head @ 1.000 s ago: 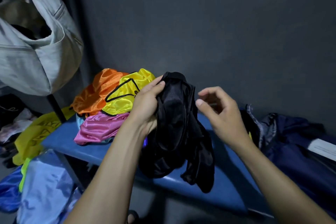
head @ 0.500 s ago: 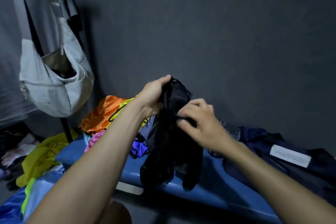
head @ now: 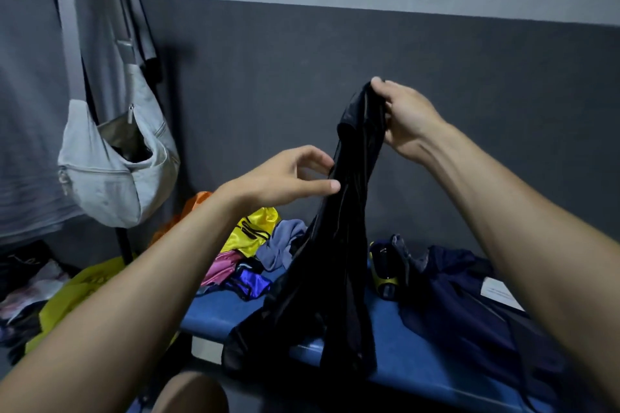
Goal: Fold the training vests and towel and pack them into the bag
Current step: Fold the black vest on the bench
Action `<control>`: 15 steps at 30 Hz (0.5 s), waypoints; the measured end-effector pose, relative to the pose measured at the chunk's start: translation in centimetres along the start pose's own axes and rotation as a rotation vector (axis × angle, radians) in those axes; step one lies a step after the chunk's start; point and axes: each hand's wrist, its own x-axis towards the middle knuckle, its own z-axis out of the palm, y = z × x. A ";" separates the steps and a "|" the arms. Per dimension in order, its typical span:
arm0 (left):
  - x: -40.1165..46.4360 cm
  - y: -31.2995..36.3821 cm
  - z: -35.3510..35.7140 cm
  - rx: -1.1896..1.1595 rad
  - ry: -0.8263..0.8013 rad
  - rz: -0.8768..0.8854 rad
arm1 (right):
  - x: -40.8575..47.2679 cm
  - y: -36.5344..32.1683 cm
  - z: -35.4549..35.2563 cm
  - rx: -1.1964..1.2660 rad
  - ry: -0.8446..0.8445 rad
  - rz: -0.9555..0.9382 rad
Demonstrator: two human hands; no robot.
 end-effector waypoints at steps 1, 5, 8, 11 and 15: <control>-0.1 0.2 0.1 0.074 0.058 0.040 | 0.2 -0.5 0.1 -0.005 -0.009 -0.030; -0.4 2.1 0.7 0.062 0.282 0.188 | 0.4 -2.1 0.5 -0.033 -0.047 -0.116; -0.2 2.3 1.6 0.010 0.095 0.045 | 0.7 -3.1 0.9 0.023 -0.003 -0.150; -0.1 0.3 2.2 0.236 0.039 -0.029 | 0.7 -4.2 0.6 0.066 0.049 -0.196; -1.2 -3.2 2.4 0.450 -0.095 -0.083 | 0.9 -4.8 -0.6 0.080 0.034 -0.237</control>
